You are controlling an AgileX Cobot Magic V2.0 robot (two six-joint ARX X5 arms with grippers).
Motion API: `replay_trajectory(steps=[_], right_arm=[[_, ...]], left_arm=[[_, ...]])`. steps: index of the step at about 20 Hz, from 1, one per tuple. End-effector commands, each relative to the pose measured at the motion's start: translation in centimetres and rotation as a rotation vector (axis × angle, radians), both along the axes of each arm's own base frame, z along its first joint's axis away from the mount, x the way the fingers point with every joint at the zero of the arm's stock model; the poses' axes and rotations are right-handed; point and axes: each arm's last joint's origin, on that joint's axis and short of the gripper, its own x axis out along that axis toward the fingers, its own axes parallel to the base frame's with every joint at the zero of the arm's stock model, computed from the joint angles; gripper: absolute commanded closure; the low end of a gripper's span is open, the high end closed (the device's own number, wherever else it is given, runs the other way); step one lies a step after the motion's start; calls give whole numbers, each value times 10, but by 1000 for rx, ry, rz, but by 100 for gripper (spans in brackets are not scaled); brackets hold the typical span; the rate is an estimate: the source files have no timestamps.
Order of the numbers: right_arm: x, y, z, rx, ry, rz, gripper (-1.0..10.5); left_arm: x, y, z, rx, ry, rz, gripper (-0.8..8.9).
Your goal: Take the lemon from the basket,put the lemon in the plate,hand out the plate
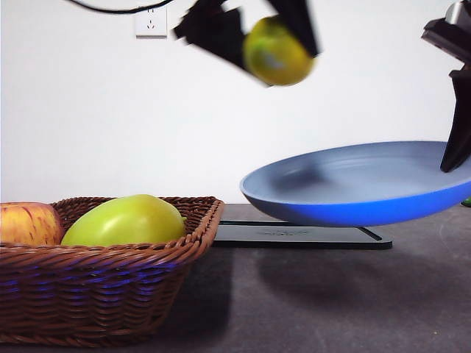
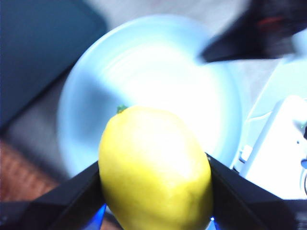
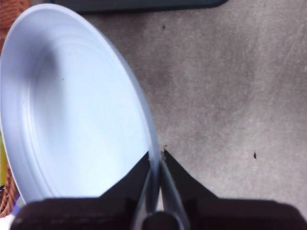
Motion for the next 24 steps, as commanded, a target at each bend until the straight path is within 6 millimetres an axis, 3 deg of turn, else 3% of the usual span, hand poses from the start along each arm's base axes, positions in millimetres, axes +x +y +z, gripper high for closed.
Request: replay_trajectory(steps=[1,4,10,14,21,24], right_arm=[[3,3,1,59,0,27,944],[3,5,2,125,-1,62,944],[3,5,2,124,-2,62,943],[3,5,2,124,-1,60,944],[4,5,2,142,21,20,944],[7,4,2,152,27,-5,944]], left_arm=[[-10,-24,-2,0,-83,-49,611],[-16,-42,-18,31,-71,-99,609],[-11,-55,-48,117,-8,-110,574],[-12,-56,-48,119,-8,-115,458],[-12,-55,-47,121,-7,-113,450],[-12,-40,-25,121,-38,-75,450]])
